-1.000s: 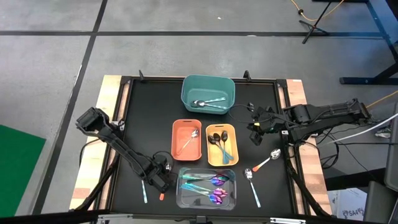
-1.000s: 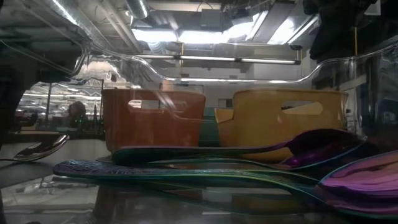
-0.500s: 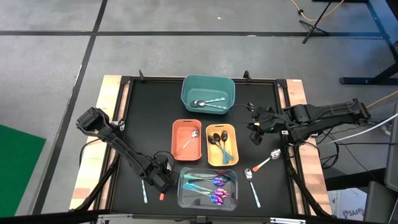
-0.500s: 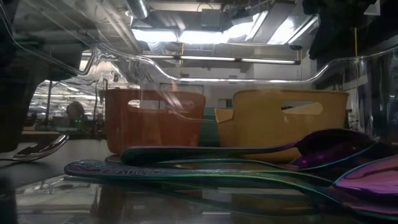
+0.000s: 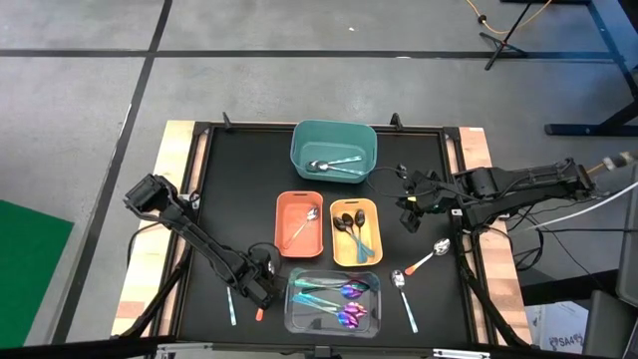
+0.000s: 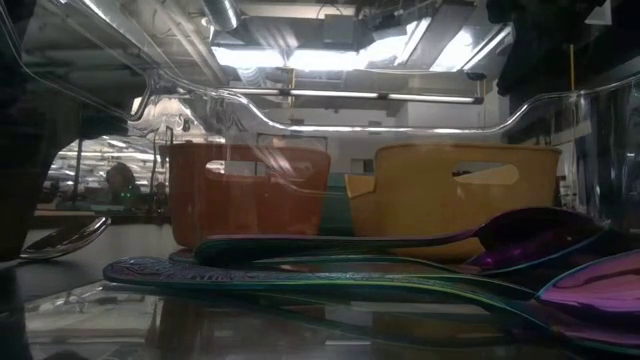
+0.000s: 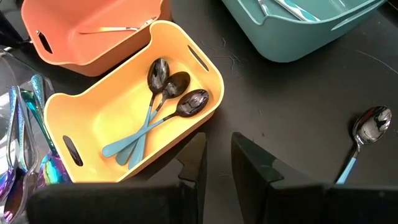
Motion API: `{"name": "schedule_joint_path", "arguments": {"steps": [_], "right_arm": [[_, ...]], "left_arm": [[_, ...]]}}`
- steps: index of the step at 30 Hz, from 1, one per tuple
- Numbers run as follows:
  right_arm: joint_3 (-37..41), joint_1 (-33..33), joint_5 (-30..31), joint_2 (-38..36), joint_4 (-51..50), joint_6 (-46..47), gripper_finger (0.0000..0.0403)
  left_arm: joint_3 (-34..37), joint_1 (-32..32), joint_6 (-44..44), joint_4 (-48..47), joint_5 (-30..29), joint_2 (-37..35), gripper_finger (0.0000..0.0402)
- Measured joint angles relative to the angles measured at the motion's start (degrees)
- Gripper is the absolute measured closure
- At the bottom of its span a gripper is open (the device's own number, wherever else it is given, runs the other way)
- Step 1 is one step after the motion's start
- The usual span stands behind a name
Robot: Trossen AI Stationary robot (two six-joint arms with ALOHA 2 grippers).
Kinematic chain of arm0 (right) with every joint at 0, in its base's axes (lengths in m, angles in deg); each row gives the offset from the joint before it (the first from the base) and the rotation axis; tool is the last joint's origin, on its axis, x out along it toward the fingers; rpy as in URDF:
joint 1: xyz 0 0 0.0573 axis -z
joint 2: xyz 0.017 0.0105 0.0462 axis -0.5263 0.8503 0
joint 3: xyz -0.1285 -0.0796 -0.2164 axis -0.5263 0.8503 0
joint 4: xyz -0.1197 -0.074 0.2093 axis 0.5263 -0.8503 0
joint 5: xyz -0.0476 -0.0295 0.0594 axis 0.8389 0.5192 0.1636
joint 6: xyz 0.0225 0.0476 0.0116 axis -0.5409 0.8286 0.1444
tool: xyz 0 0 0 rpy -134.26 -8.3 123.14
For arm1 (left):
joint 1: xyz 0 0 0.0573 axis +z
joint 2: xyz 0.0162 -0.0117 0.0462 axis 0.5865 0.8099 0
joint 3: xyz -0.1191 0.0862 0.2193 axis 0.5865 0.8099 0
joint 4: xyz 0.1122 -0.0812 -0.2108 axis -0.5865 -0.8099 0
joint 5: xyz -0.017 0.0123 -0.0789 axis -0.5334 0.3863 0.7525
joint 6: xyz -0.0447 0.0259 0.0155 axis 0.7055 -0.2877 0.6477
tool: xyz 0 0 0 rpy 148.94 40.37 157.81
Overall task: Sort silverware by color (type)
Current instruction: Put the orange spoon into the orange bin
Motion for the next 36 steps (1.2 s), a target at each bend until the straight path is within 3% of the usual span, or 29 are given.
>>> {"name": "schedule_joint_path", "arguments": {"steps": [5,14,26,36], "right_arm": [[0.0,-0.01,-0.01,0.0,0.0,0.0,0.0338],[0.01,-0.01,-0.01,0.0,0.0,-0.01,0.0338],[0.0,-0.01,-0.01,0.0,0.0,-0.01,0.0338],[0.02,-0.01,-0.01,0.0,0.02,-0.61,0.0338]], "left_arm": [[0.0,0.45,0.25,-0.06,0.62,0.02,0.0342],[0.07,0.42,0.32,-0.61,0.61,0.11,0.0394],[0.23,0.39,-0.05,-1.57,0.22,-0.76,0.0399],[0.35,-0.2,-0.51,-7.75,-2.75,-8.89,0.0401]]}}
